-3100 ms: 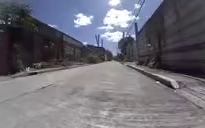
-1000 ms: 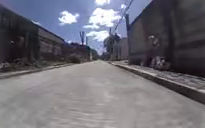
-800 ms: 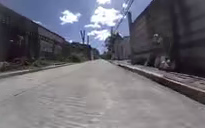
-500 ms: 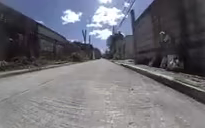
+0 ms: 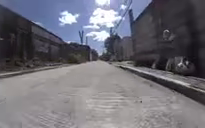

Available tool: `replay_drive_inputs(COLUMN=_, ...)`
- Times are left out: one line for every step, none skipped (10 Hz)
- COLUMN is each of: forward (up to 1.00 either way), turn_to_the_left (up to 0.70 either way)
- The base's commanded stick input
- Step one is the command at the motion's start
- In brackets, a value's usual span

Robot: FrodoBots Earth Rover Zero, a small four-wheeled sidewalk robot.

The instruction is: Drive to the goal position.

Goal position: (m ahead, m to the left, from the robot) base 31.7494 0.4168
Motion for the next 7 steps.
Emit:
replay_drive_inputs(forward=1.0, turn_to_the_left=0.0)
replay_drive_inputs(forward=1.0, turn_to_the_left=0.0)
replay_drive_inputs(forward=1.0, turn_to_the_left=0.03)
replay_drive_inputs(forward=1.0, turn_to_the_left=0.0)
replay_drive_inputs(forward=1.0, turn_to_the_left=0.0)
replay_drive_inputs(forward=1.0, turn_to_the_left=0.0)
replay_drive_inputs(forward=1.0, turn_to_the_left=0.0)
